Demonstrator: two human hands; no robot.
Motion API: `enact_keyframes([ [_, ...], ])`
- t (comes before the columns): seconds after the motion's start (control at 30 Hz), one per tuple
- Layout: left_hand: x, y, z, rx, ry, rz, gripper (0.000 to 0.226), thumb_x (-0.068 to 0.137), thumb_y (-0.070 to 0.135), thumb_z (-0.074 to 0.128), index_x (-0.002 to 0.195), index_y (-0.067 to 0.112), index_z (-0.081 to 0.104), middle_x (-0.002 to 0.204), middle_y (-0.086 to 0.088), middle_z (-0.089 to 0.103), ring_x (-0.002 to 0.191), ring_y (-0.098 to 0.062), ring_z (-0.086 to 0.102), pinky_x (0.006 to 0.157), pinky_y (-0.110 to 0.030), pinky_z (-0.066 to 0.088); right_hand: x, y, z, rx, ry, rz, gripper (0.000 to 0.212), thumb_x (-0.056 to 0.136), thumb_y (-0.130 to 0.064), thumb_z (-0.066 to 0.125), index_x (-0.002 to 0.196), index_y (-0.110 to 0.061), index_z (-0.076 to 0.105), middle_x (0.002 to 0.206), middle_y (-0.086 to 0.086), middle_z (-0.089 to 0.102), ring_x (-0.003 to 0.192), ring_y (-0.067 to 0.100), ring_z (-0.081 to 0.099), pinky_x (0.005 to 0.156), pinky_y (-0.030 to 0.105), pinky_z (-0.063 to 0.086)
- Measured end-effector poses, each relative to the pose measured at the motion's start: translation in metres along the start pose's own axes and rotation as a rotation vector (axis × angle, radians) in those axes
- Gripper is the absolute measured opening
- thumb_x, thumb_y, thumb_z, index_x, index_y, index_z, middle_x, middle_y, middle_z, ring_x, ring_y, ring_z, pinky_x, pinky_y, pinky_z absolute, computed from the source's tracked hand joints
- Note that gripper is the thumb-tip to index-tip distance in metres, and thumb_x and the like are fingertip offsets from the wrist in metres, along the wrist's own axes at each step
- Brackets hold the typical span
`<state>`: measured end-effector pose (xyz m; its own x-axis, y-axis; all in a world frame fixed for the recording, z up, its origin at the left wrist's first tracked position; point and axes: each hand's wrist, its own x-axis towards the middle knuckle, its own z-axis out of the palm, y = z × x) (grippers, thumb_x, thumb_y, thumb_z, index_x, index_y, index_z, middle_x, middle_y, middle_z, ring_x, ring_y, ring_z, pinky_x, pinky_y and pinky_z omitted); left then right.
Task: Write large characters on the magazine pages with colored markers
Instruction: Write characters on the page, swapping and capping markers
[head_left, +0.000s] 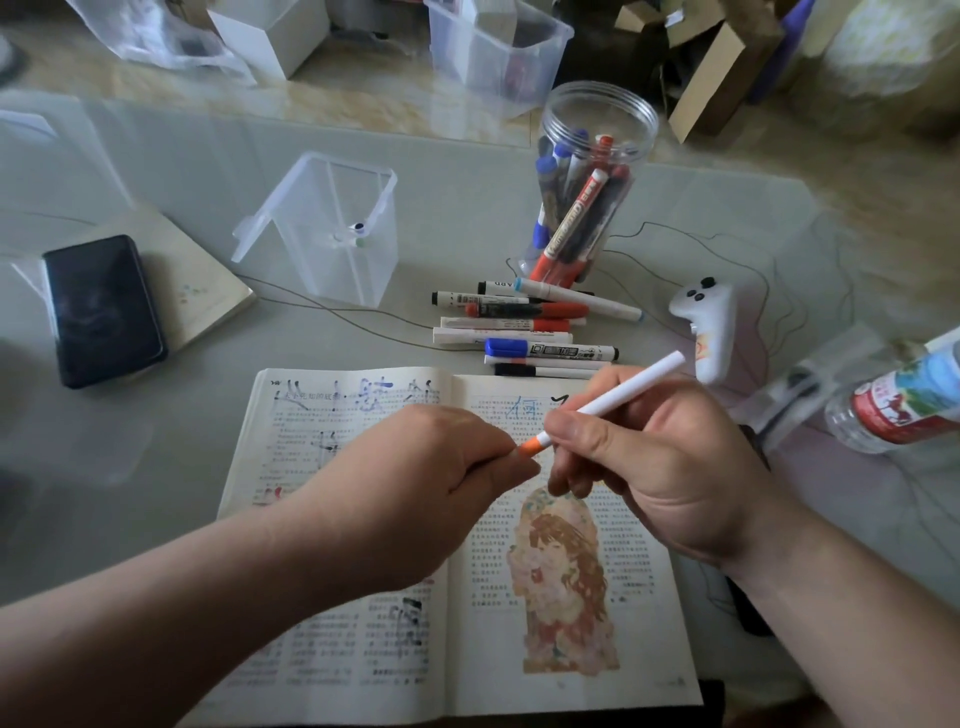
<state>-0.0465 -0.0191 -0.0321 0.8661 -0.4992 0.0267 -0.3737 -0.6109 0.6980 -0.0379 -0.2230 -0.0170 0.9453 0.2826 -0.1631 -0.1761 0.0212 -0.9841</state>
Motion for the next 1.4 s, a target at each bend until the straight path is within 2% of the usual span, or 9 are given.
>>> enact_keyframes([
  [0.13,-0.002,-0.001,-0.003,0.030,0.077,0.059,0.040,0.099,0.045,0.051,0.065,0.023,0.048,0.060,0.005,0.046,0.063,-0.018,0.049,0.060,-0.040,0.043,-0.004,-0.005,0.007,-0.093,0.057,-0.018,0.018,0.079,-0.025,0.072,0.072,-0.008,0.070,0.058,0.018,0.063,0.053,0.027,0.060,0.049,0.020,0.046],
  [0.27,0.004,-0.003,-0.033,0.135,-0.097,-0.097,0.040,0.097,0.056,0.052,0.067,0.029,0.056,0.066,0.005,0.053,0.067,-0.014,0.051,0.063,-0.037,0.048,-0.006,-0.014,0.022,-0.165,0.104,-0.034,0.019,0.074,-0.035,0.074,0.078,-0.017,0.073,0.059,0.017,0.065,0.056,0.025,0.061,0.053,0.023,0.048],
  [0.4,0.006,-0.016,-0.080,0.187,-0.085,-0.283,0.025,0.092,0.053,0.063,0.082,0.031,0.068,0.062,0.009,0.055,0.053,-0.007,0.047,0.050,-0.025,0.036,0.009,-0.022,0.050,-0.020,0.253,-0.142,0.060,0.059,-0.066,0.084,0.088,-0.015,0.073,0.060,0.012,0.059,0.060,0.027,0.055,0.060,0.030,0.046],
  [0.53,-0.001,-0.030,-0.124,0.140,0.061,-0.411,0.016,0.086,0.048,0.073,0.094,0.034,0.071,0.076,0.013,0.065,0.060,0.000,0.056,0.056,-0.019,0.046,0.040,-0.045,0.083,-0.030,0.283,-0.268,0.014,0.089,-0.025,0.069,0.084,-0.012,0.072,0.062,0.009,0.063,0.059,0.016,0.058,0.059,0.020,0.050],
  [0.73,-0.005,-0.060,-0.160,0.132,0.535,-0.543,0.025,0.089,0.040,0.069,0.072,0.023,0.063,0.065,0.006,0.063,0.058,-0.010,0.056,0.051,-0.025,0.036,0.133,-0.068,0.115,-0.223,0.358,-0.317,0.010,0.098,-0.008,0.061,0.098,-0.013,0.070,0.074,0.005,0.071,0.063,0.013,0.063,0.064,0.030,0.058],
  [0.93,-0.004,-0.056,-0.156,0.156,0.417,-0.520,0.036,0.092,0.042,0.065,0.067,0.016,0.061,0.063,-0.001,0.065,0.058,-0.018,0.059,0.049,-0.024,0.040,0.170,-0.045,0.094,-0.498,0.346,-0.069,0.027,0.094,-0.010,0.065,0.120,-0.015,0.059,0.079,0.007,0.073,0.063,0.016,0.062,0.067,0.039,0.055],
  [1.07,-0.004,-0.056,-0.151,0.160,0.341,-0.500,0.036,0.091,0.043,0.066,0.065,0.020,0.060,0.059,0.003,0.062,0.055,-0.014,0.057,0.050,-0.024,0.039,0.138,-0.029,0.046,-0.827,0.454,-0.030,0.011,0.090,-0.013,0.069,0.099,-0.020,0.067,0.074,0.006,0.071,0.064,0.018,0.061,0.065,0.030,0.052],
  [1.23,-0.003,-0.050,-0.138,0.184,0.261,-0.465,0.033,0.090,0.046,0.067,0.069,0.021,0.063,0.062,0.005,0.064,0.059,-0.013,0.060,0.054,-0.024,0.043,0.090,0.008,-0.014,-1.340,0.359,0.147,0.012,0.080,-0.024,0.067,0.070,-0.028,0.061,0.071,-0.013,0.065,0.076,0.018,0.064,0.074,0.033,0.055],
  [1.4,0.001,-0.043,-0.119,0.215,0.139,-0.433,0.033,0.090,0.046,0.068,0.070,0.021,0.060,0.063,0.006,0.060,0.056,-0.011,0.052,0.052,-0.025,0.036,0.071,0.025,-0.029,-1.523,0.161,0.159,0.022,0.083,-0.017,0.059,0.101,-0.026,0.069,0.104,-0.008,0.064,0.106,0.018,0.056,0.090,0.034,0.049],
])
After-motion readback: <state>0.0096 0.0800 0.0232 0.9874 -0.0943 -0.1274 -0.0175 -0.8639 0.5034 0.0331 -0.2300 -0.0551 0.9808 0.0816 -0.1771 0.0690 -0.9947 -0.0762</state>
